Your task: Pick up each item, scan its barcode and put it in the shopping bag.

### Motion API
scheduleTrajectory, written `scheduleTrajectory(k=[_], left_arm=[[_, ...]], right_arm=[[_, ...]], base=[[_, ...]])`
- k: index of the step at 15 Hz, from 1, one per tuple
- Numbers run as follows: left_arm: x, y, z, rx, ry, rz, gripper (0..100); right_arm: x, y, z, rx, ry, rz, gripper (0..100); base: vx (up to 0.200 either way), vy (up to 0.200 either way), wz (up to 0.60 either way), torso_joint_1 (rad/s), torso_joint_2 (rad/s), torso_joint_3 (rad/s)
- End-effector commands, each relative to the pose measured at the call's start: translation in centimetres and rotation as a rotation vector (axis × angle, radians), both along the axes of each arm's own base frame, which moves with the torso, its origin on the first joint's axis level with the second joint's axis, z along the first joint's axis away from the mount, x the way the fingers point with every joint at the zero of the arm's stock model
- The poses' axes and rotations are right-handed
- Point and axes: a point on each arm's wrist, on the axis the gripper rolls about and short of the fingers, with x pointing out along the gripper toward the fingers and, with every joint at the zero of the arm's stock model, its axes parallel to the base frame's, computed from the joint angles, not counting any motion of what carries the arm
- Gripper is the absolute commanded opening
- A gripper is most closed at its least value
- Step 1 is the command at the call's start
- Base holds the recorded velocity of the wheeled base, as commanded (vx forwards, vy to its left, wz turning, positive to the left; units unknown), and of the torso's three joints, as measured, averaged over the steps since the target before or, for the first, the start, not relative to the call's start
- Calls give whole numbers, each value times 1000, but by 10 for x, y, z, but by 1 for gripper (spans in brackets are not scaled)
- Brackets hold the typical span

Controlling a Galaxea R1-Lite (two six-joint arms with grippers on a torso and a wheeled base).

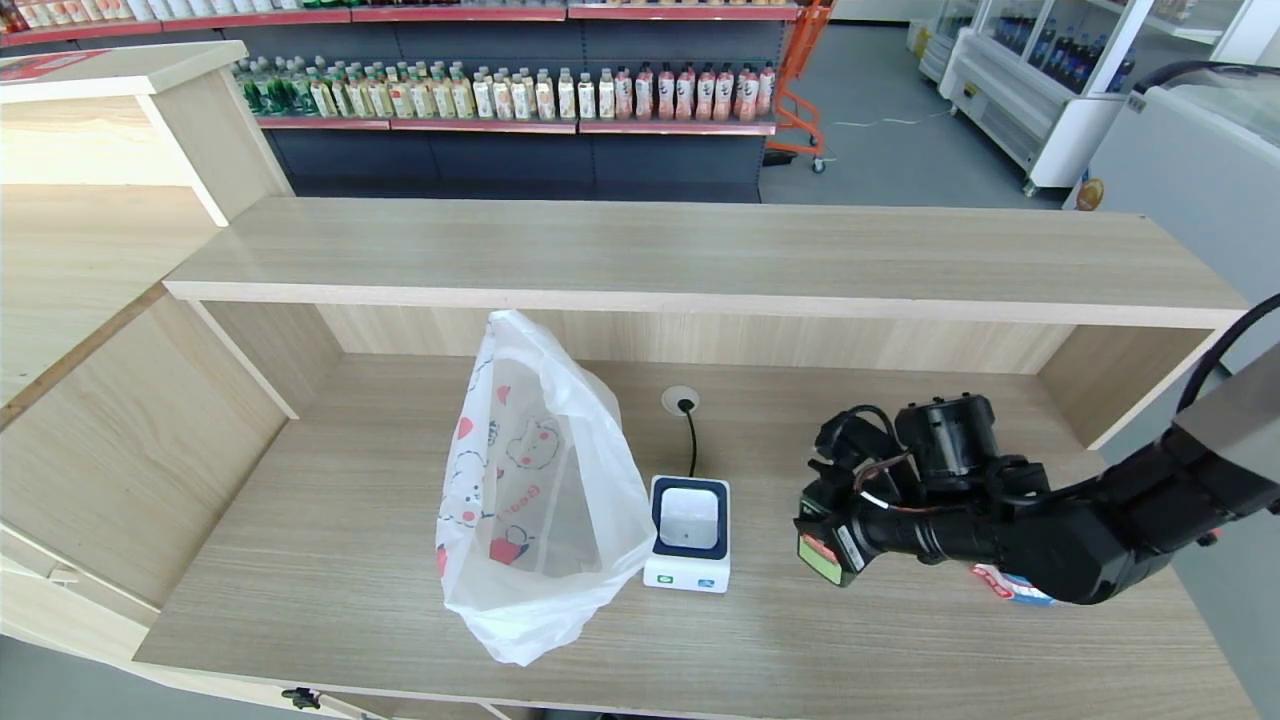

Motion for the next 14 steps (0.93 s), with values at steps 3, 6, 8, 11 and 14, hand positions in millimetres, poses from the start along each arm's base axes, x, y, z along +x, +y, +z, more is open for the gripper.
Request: scheduleTrajectory(k=[3, 6, 8, 11, 14], left_arm=[[0, 0, 0, 0, 0, 1, 100], [0, 0, 0, 0, 0, 1, 100], [0, 0, 0, 0, 0, 1, 100], [0, 0, 0, 0, 0, 1, 100], [0, 0, 0, 0, 0, 1, 100]], right_arm=[[-44, -46, 78, 189, -159, -176, 0], [-79, -73, 82, -54, -436, -92, 0], [-82, -84, 81, -262, -606, -11, 0], [-79, -80, 84, -452, -849, 315, 0], [-77, -70, 67, -711, -1364, 974, 0]], base=[[0, 0, 0, 0, 0, 0], [0, 0, 0, 0, 0, 0], [0, 0, 0, 0, 0, 0], [0, 0, 0, 0, 0, 0], [0, 0, 0, 0, 0, 0]])
